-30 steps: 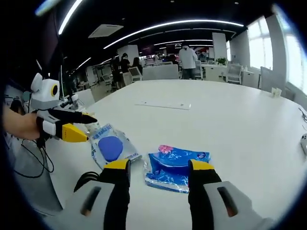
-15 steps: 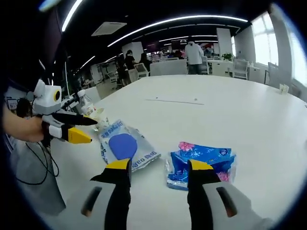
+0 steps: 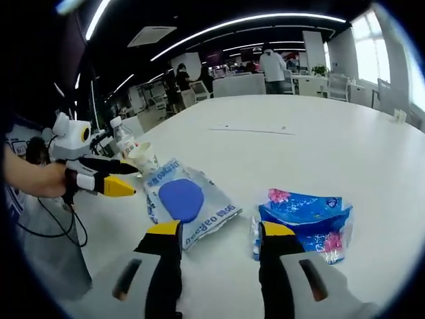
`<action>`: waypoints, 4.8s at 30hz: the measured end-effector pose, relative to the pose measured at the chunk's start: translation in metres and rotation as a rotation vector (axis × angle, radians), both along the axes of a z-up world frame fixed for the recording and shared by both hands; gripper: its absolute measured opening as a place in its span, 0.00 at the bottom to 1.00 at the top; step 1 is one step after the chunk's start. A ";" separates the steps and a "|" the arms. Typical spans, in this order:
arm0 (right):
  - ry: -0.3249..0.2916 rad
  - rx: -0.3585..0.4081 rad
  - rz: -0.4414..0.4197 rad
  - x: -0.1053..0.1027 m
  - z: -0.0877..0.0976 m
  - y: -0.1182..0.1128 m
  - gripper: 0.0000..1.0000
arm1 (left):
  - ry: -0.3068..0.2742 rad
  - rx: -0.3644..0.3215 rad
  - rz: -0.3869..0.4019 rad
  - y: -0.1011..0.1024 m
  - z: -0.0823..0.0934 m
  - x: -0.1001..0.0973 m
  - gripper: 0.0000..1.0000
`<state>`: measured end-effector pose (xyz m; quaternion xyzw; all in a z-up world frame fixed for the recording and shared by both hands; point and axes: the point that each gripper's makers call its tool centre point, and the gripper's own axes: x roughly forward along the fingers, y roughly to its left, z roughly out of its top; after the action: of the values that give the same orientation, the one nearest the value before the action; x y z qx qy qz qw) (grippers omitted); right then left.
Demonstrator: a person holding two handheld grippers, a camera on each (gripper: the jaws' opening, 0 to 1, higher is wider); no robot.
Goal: Arrange the tabletop items into an orderly group along one side of the table until the central work area is clear of visible clutter.
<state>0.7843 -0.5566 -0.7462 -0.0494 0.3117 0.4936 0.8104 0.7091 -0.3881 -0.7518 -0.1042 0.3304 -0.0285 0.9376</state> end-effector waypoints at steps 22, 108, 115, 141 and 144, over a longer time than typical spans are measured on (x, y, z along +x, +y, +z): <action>0.174 -0.015 -0.023 -0.039 -0.046 0.025 0.39 | 0.051 -0.057 0.070 0.023 -0.034 0.007 0.60; 0.095 -0.145 -0.003 0.008 -0.056 0.032 0.00 | 0.137 0.002 0.156 0.026 -0.052 -0.004 0.00; 0.112 -0.151 -0.010 0.010 -0.057 0.031 0.00 | 0.142 -0.007 0.171 0.026 -0.054 -0.005 0.00; 0.052 -0.094 -0.016 0.008 -0.039 0.021 0.26 | 0.057 -0.025 0.200 0.014 -0.021 -0.004 0.19; 0.044 -0.084 -0.025 0.009 -0.035 0.020 0.29 | 0.049 -0.018 0.202 0.016 -0.020 -0.006 0.23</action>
<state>0.7935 -0.5368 -0.7809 -0.0688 0.3504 0.4711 0.8066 0.7034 -0.3722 -0.7714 -0.1460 0.3406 0.0660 0.9265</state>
